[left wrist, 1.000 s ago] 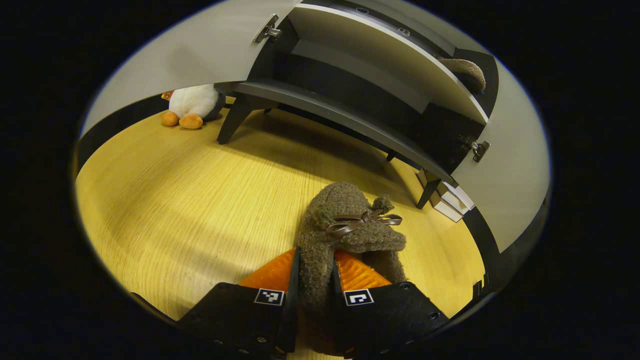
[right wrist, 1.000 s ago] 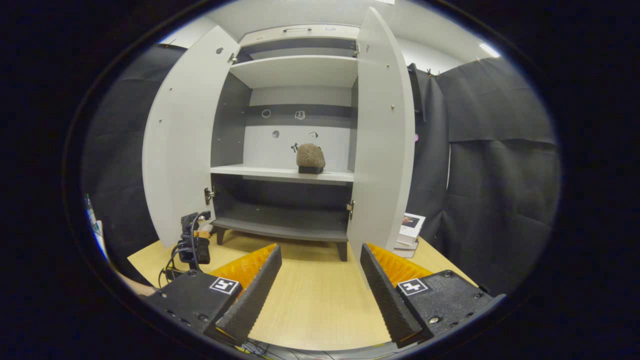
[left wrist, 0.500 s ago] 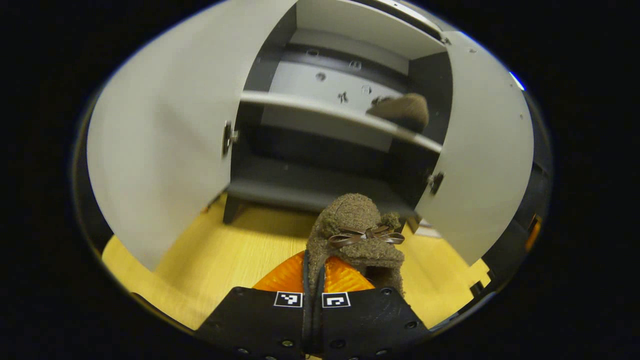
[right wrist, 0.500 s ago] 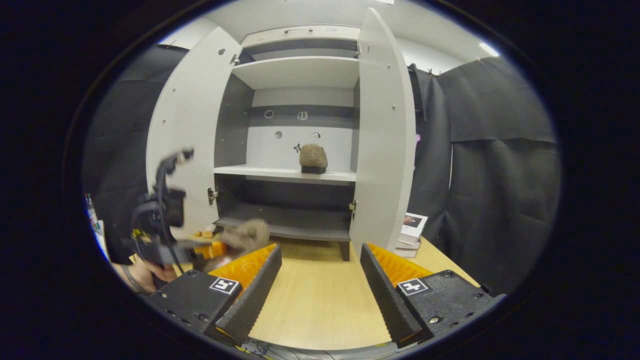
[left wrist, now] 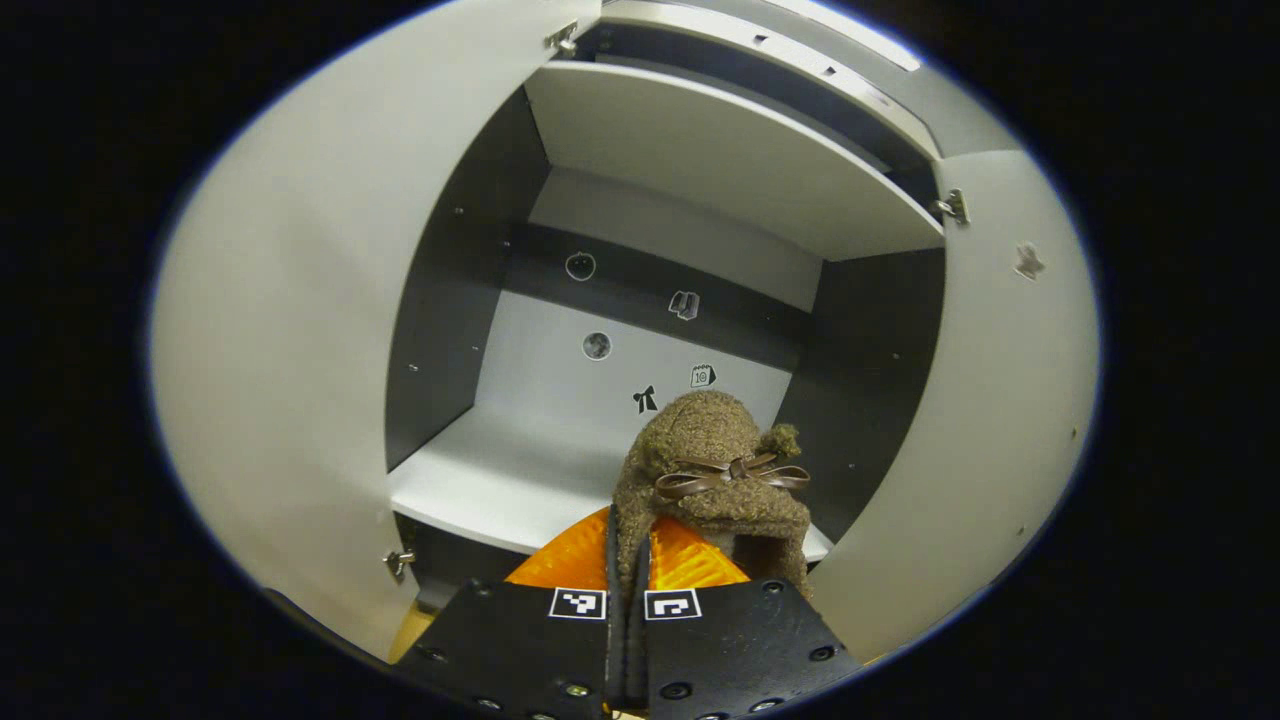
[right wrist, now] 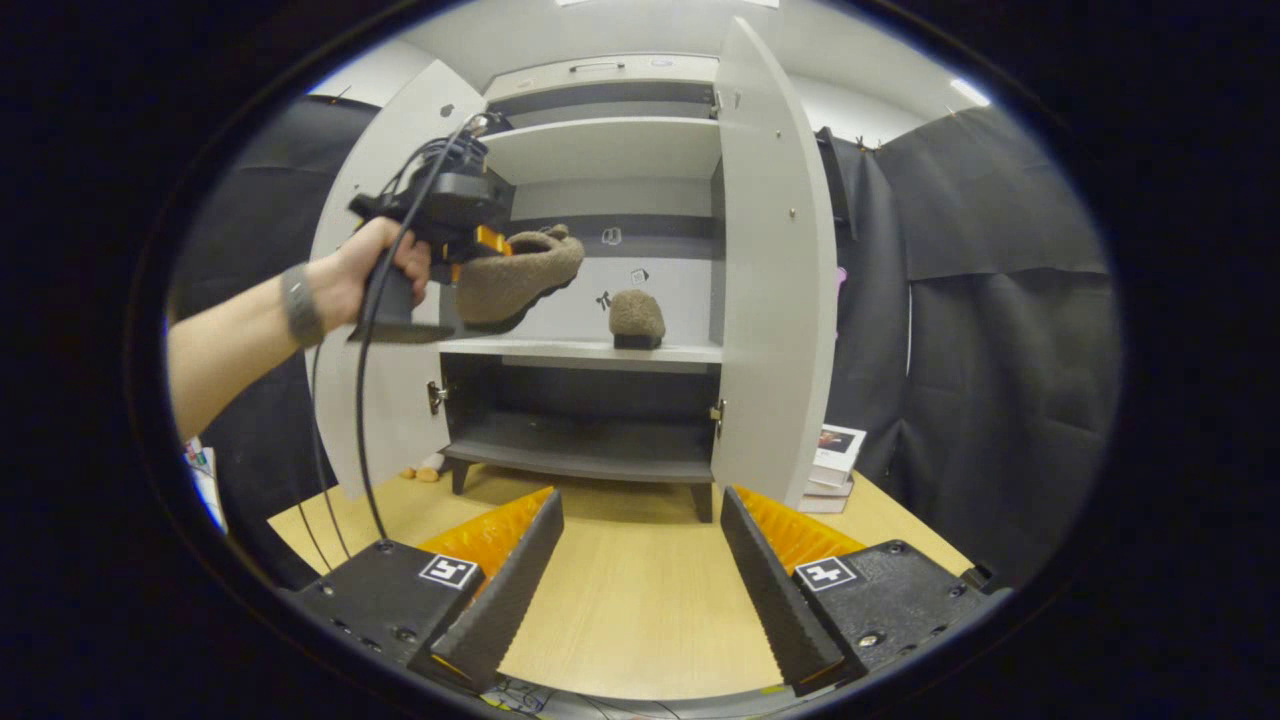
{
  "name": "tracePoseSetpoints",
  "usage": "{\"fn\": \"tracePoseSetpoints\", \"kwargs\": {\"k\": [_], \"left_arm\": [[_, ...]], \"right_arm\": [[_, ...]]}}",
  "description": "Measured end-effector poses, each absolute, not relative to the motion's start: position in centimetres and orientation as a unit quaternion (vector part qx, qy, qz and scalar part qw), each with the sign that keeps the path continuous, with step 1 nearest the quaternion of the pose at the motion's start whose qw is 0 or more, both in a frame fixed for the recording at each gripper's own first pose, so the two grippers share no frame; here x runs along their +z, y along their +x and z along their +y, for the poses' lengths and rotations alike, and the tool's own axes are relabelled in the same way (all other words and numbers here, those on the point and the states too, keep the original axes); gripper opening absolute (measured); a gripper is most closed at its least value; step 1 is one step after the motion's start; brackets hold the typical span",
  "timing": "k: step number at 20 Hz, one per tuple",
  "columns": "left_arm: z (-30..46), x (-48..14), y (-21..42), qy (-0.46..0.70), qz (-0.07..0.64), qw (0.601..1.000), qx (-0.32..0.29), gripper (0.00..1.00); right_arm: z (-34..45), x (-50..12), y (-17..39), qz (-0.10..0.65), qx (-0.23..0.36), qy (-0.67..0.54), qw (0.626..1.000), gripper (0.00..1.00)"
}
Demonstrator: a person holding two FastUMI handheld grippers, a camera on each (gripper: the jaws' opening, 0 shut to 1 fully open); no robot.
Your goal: Grab one shoe with the right hand and put it into the shoe cabinet, grab the other shoe with the left hand and put it into the shoe cabinet; then close the right door with the right hand and the left door with the left hand.
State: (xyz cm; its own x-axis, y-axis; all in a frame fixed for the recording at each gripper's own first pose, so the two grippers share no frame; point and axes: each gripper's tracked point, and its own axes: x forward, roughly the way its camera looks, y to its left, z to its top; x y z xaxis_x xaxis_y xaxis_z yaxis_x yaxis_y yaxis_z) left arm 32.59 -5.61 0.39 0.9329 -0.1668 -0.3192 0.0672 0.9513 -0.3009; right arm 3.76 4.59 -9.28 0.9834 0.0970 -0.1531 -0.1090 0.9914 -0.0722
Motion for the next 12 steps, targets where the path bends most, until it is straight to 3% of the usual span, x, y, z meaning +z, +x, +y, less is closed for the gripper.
{"fn": "tracePoseSetpoints", "kwargs": {"k": [6,12], "left_arm": [[-2.8,-3.7,41.7,-0.113,0.232,0.966,0.011,0.00],[-1.8,-9.1,45.0,-0.124,0.303,0.944,0.047,0.00]], "right_arm": [[3.9,-9.1,3.8,0.072,0.036,-0.038,0.996,1.00],[3.3,-9.4,4.2,0.074,0.019,-0.032,0.997,1.00]]}}
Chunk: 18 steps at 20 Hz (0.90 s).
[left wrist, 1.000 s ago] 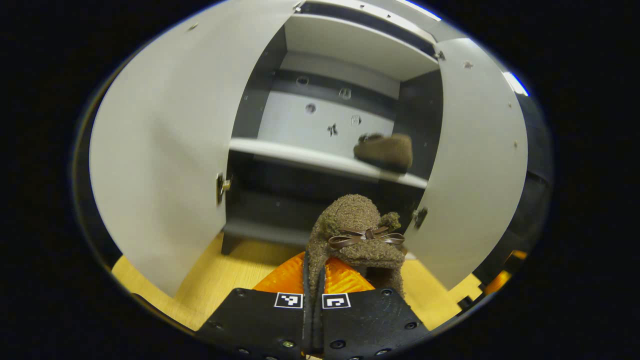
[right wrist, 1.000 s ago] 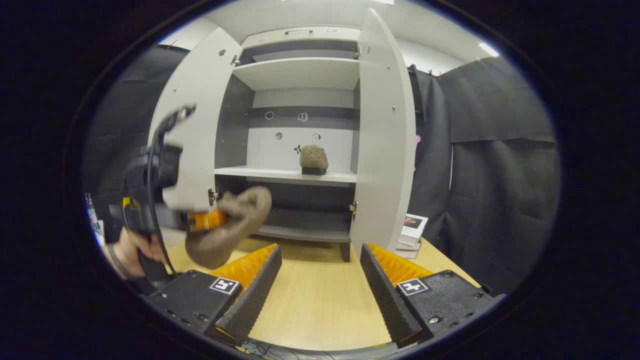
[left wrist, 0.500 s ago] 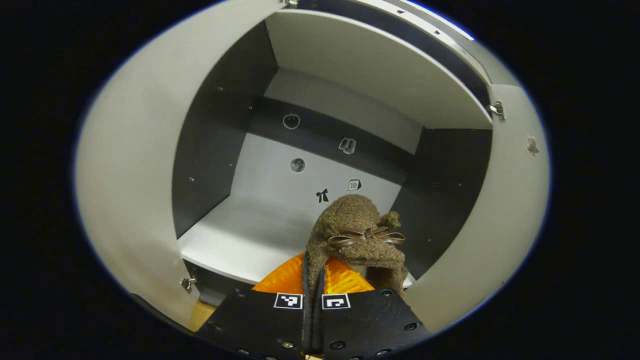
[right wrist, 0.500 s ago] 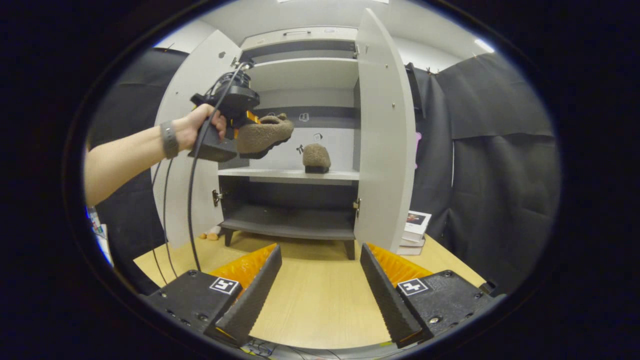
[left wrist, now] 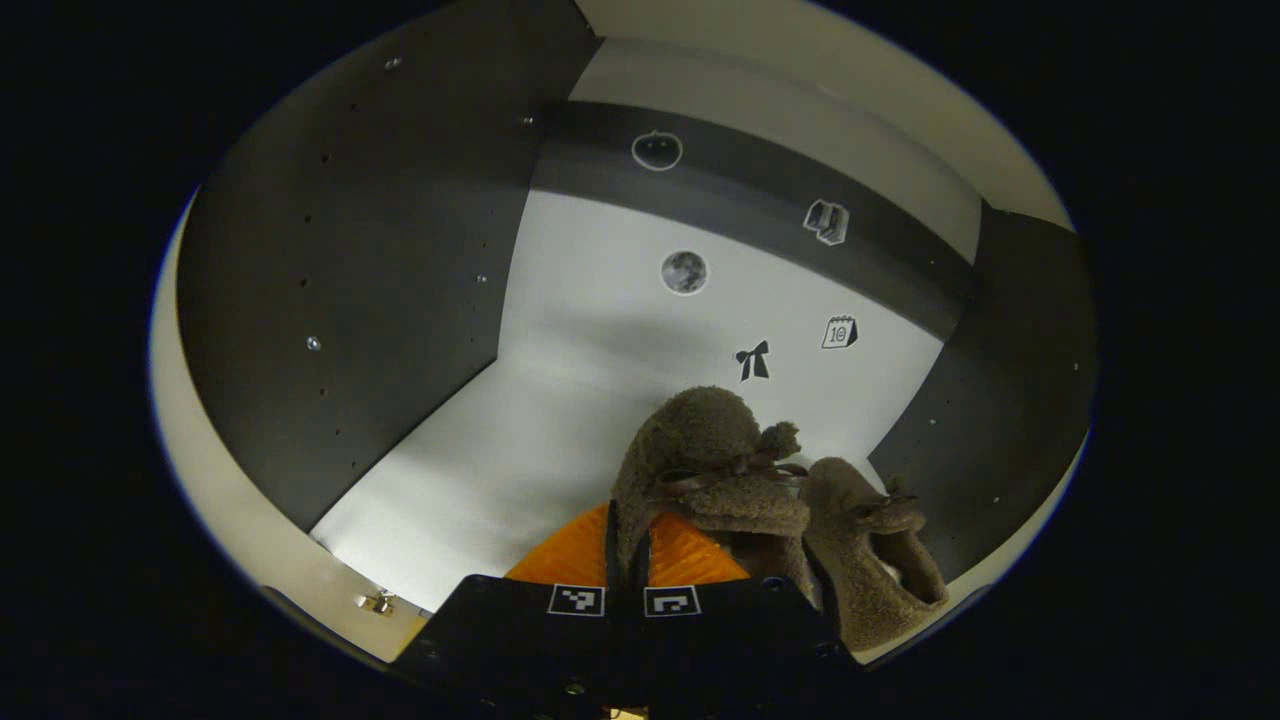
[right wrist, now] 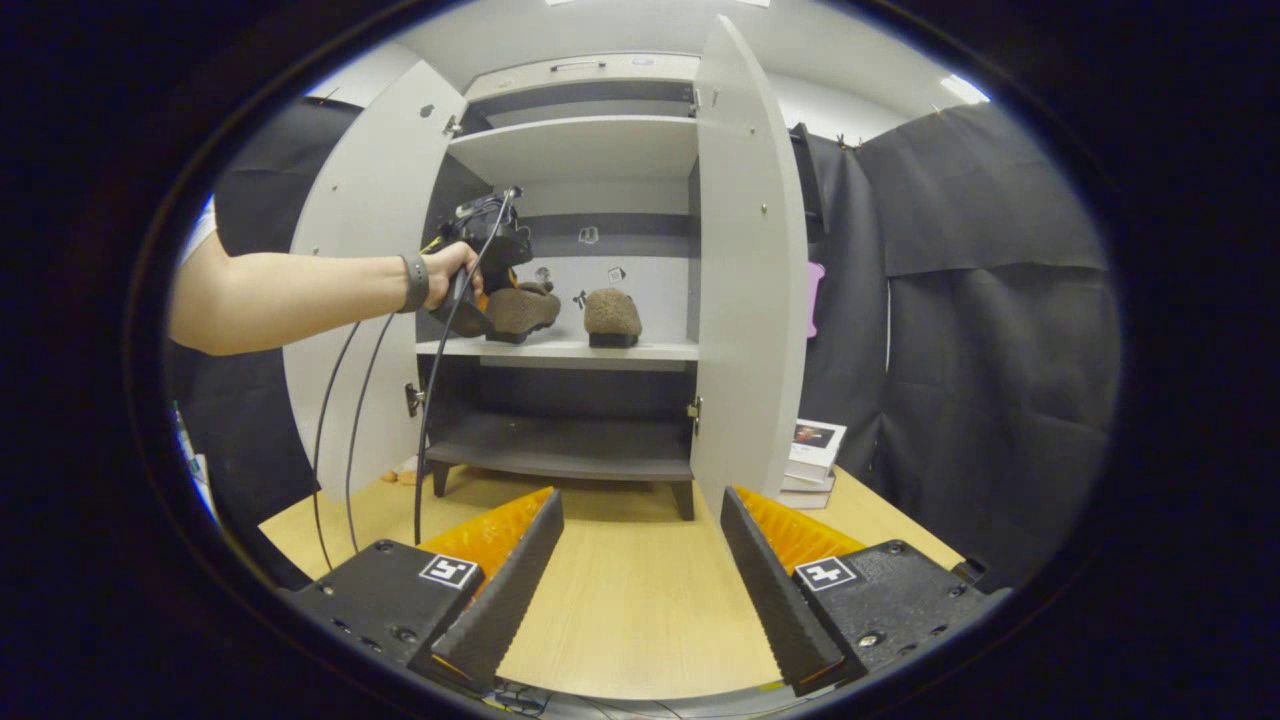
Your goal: Grab one shoe with the right hand and put it into the shoe cabinet, grab the other shoe with the left hand and put it into the shoe cabinet; then close the right door with the right hand and the left door with the left hand.
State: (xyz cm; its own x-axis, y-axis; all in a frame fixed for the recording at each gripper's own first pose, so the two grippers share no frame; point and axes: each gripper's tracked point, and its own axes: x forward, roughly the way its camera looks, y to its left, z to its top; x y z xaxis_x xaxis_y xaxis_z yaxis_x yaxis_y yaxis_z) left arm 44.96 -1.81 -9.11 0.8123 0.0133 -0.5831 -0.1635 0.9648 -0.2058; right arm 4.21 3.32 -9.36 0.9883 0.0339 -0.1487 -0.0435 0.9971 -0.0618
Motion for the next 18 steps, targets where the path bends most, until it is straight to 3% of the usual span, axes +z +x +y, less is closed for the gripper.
{"fn": "tracePoseSetpoints", "kwargs": {"k": [7,8,9,10,16,18], "left_arm": [[-1.5,-10.3,45.4,-0.142,0.334,0.931,0.045,0.00],[-1.5,-10.3,45.4,-0.142,0.334,0.931,0.042,0.14],[-1.6,-10.3,45.5,-0.142,0.334,0.931,0.039,0.05],[-1.7,-10.4,45.3,-0.142,0.336,0.930,0.036,0.08],[0.4,-10.7,45.1,-0.122,0.344,0.929,0.064,0.72],[0.5,-10.5,44.9,-0.126,0.345,0.928,0.064,0.81]], "right_arm": [[3.4,-10.4,4.6,0.089,0.018,-0.025,0.996,1.00],[3.5,-10.6,4.7,0.091,0.019,-0.025,0.995,1.00],[3.6,-10.9,4.8,0.093,0.020,-0.024,0.995,1.00],[3.7,-11.0,4.8,0.095,0.022,-0.023,0.995,1.00],[3.5,-11.3,4.6,0.097,0.020,-0.022,0.995,1.00],[3.4,-11.5,4.5,0.100,0.019,-0.021,0.995,1.00]]}}
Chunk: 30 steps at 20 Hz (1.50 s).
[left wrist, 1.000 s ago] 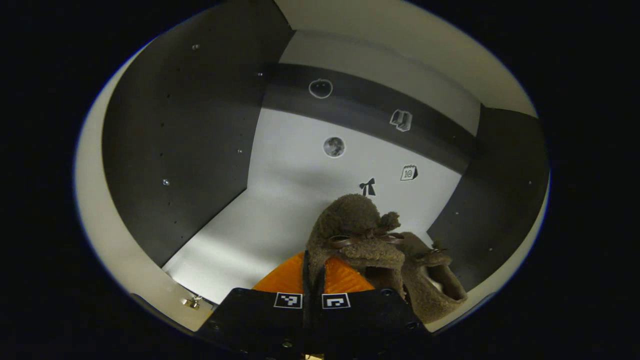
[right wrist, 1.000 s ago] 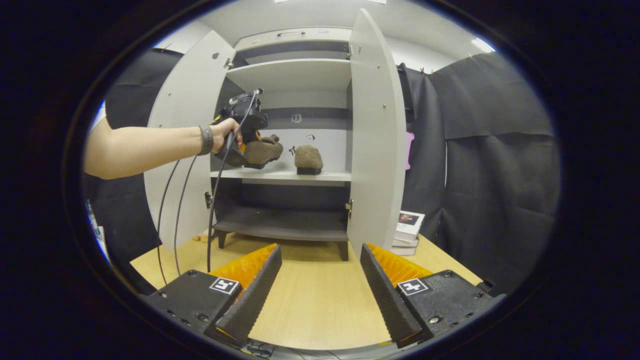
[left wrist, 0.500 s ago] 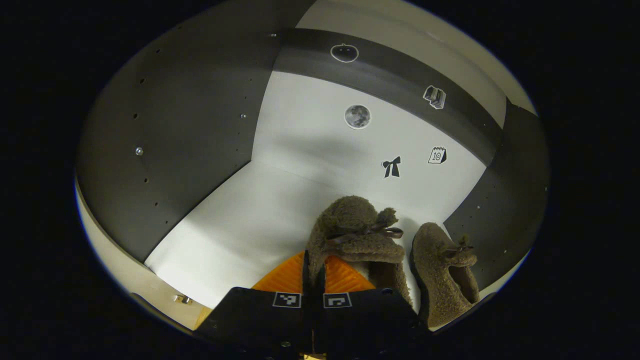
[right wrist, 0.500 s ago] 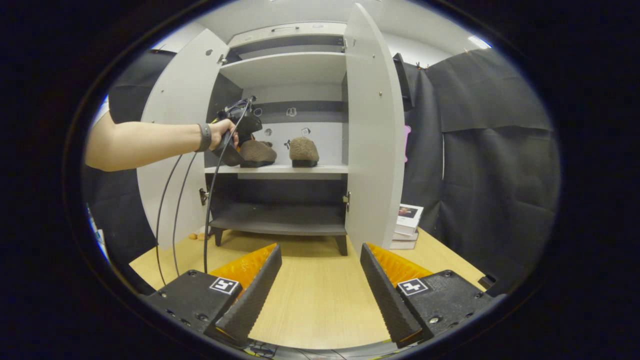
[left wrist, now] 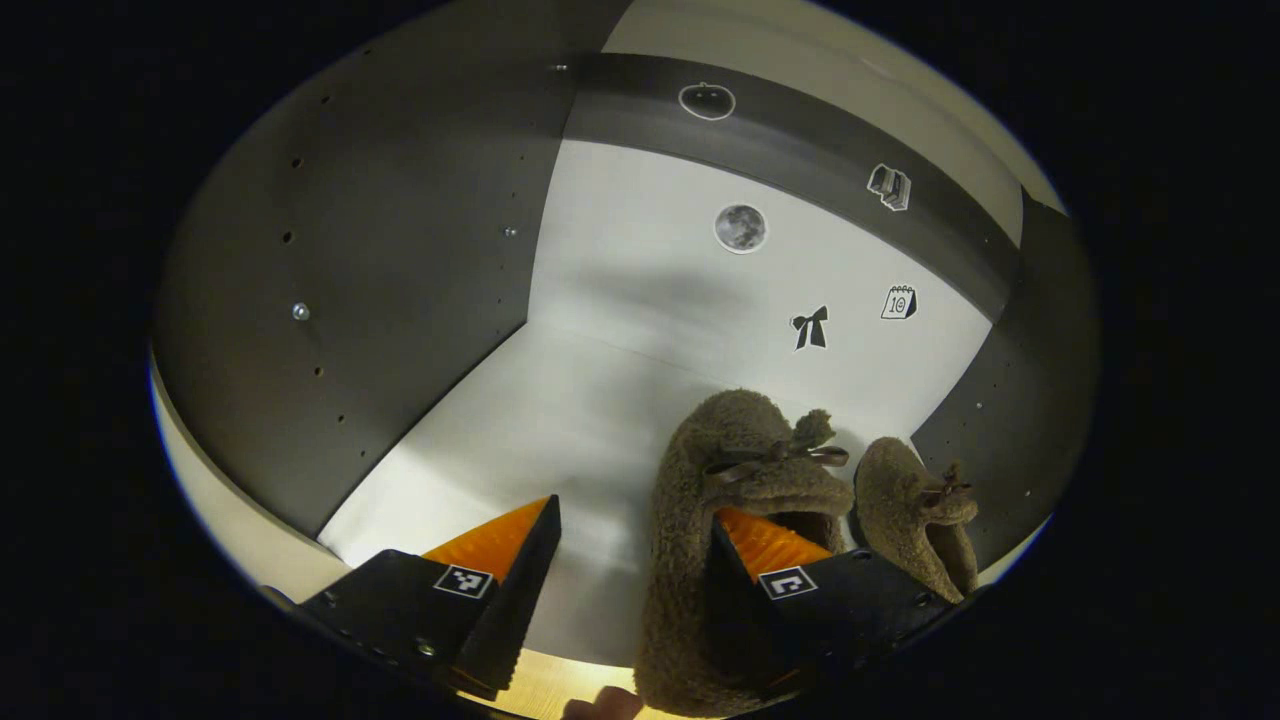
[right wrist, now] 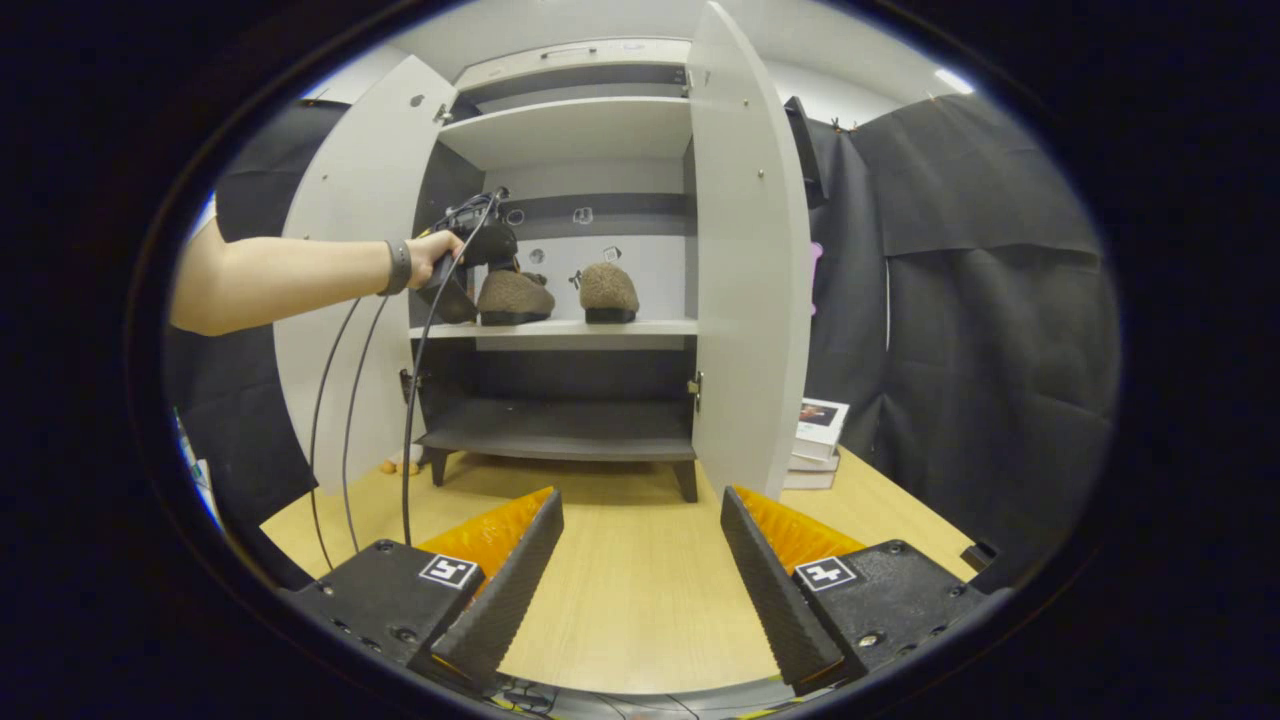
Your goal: Grab one shoe with the right hand and put it into the shoe cabinet, grab the other shoe with the left hand and put it into the shoe cabinet; then close the right door with the right hand and the left door with the left hand.
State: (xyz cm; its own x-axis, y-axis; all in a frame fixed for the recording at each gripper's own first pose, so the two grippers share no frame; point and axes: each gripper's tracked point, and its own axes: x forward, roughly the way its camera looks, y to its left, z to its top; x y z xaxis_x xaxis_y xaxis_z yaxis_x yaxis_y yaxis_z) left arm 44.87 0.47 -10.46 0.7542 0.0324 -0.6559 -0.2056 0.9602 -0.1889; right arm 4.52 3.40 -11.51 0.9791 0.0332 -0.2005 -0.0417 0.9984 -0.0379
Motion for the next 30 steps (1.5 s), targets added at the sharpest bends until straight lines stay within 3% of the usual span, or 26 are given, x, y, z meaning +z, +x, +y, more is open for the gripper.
{"fn": "tracePoseSetpoints", "kwargs": {"k": [1,7,14,15,16,18,22,25,30], "left_arm": [[0.4,-10.0,44.6,-0.128,0.343,0.928,0.062,0.88],[-1.0,-4.9,42.8,-0.138,0.294,0.945,0.034,0.89],[-4.1,8.2,34.8,-0.111,0.111,0.986,-0.051,0.90],[-4.4,9.1,33.1,-0.102,0.097,0.988,-0.062,1.00],[-4.8,9.6,31.9,-0.101,0.087,0.988,-0.076,0.94],[-5.3,10.9,28.9,-0.098,0.068,0.989,-0.093,0.94],[-4.8,10.3,22.9,-0.088,0.039,0.991,-0.098,0.94],[-4.0,7.0,19.0,-0.092,0.055,0.990,-0.093,0.95],[-1.3,1.3,13.3,-0.057,0.043,0.996,-0.046,0.95]], "right_arm": [[3.4,-11.5,4.5,0.101,0.018,-0.020,0.995,1.00],[3.7,-11.5,4.1,0.099,0.024,-0.022,0.995,1.00],[4.3,-11.4,3.8,0.097,0.037,-0.026,0.994,1.00],[4.4,-11.2,3.8,0.096,0.039,-0.027,0.994,1.00],[4.5,-10.9,3.8,0.092,0.041,-0.027,0.995,1.00],[4.6,-10.4,3.6,0.085,0.044,-0.028,0.995,1.00],[4.8,-9.8,3.2,0.081,0.051,-0.027,0.995,1.00],[4.9,-9.4,2.9,0.078,0.056,-0.025,0.995,1.00],[5.1,-8.7,2.5,0.071,0.061,-0.025,0.995,1.00]]}}
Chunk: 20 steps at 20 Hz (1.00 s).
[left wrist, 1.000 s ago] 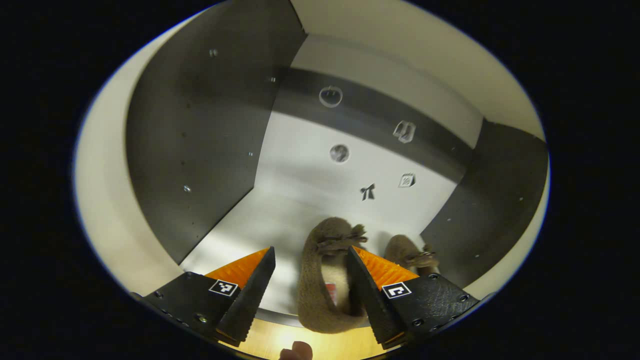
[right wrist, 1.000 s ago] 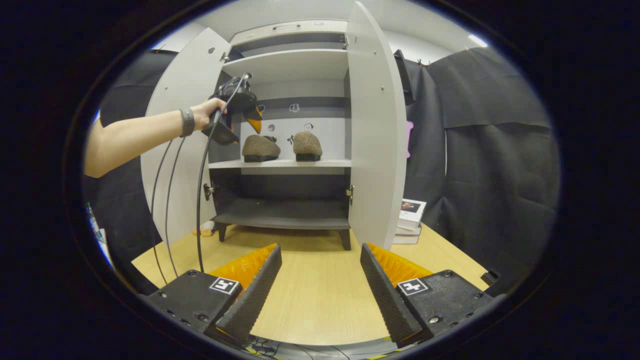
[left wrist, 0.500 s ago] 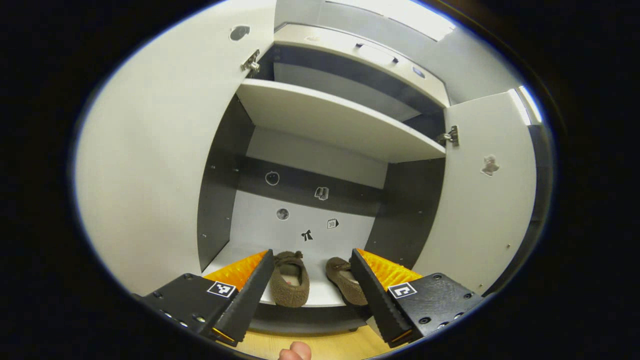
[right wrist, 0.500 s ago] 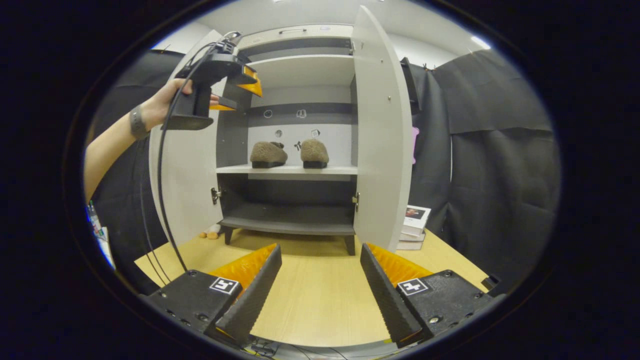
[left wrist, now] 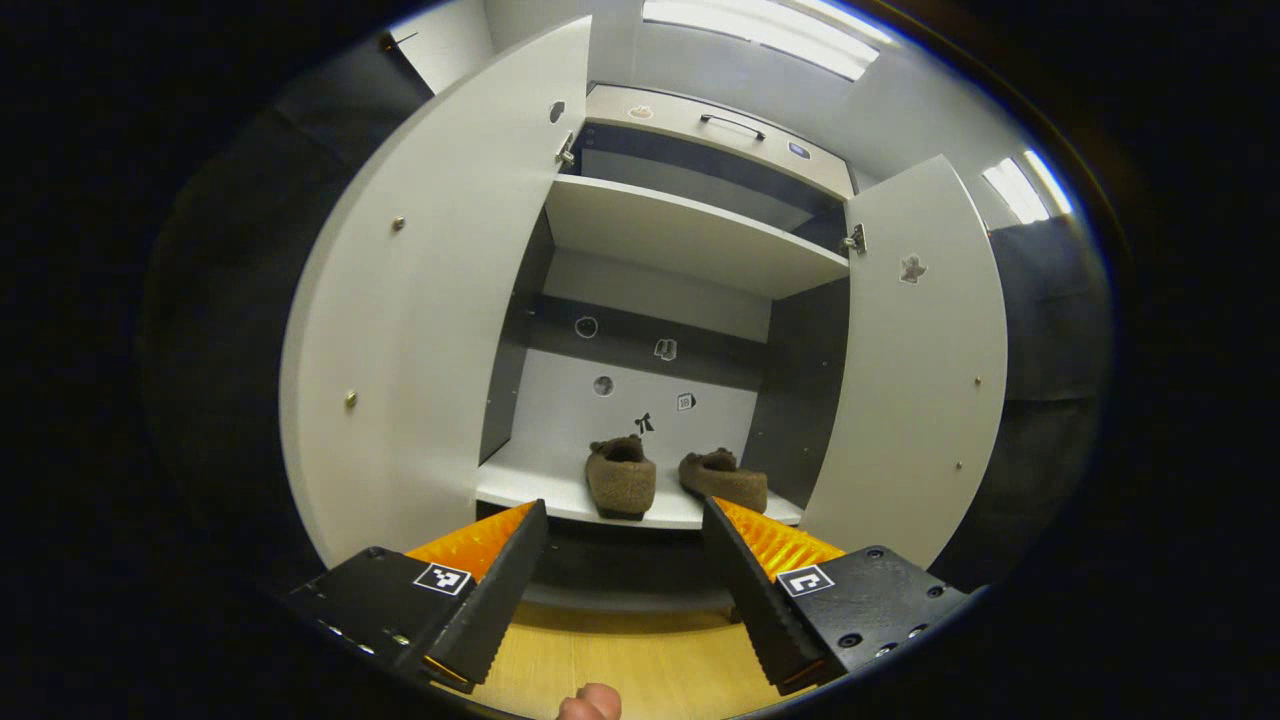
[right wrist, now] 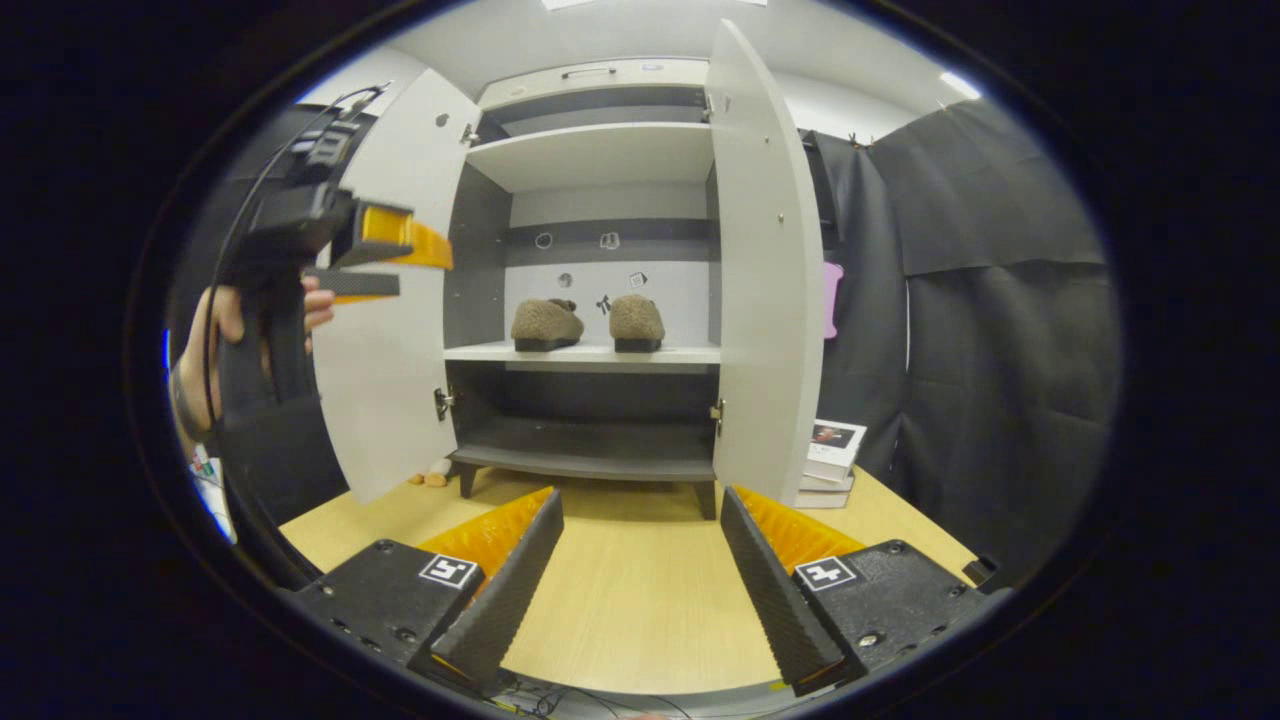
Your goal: Grab one shoe with the right hand and put it into the shoe cabinet, grab the other shoe with the left hand and put it into the shoe cabinet; then close the right door with the right hand and the left door with the left hand.
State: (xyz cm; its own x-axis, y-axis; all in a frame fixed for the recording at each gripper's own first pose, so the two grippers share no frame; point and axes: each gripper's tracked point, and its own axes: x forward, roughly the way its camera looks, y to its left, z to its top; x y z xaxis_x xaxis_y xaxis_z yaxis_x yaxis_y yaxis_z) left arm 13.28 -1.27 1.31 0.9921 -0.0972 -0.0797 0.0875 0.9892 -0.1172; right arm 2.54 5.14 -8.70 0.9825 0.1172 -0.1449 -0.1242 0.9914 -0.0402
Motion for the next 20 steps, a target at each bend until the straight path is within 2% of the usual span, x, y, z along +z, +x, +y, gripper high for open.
{"fn": "tracePoseSetpoints", "kwargs": {"k": [7,14,17,20], "left_arm": [[-1.0,-4.4,5.9,0.007,0.047,0.999,-0.017,0.95],[-3.2,-6.6,3.0,-0.027,0.060,0.998,-0.016,0.95],[-3.3,-7.1,2.7,-0.037,0.071,0.997,-0.015,0.95],[-3.0,-6.3,2.6,-0.030,0.061,0.998,-0.011,0.95]], "right_arm": [[5.3,-8.5,1.9,0.072,0.066,-0.024,0.995,1.00],[4.9,-8.8,1.1,0.078,0.071,-0.017,0.994,1.00],[4.6,-7.2,0.9,0.065,0.074,-0.012,0.995,1.00],[3.0,-2.9,1.0,0.029,0.072,-0.028,0.997,1.00]]}}
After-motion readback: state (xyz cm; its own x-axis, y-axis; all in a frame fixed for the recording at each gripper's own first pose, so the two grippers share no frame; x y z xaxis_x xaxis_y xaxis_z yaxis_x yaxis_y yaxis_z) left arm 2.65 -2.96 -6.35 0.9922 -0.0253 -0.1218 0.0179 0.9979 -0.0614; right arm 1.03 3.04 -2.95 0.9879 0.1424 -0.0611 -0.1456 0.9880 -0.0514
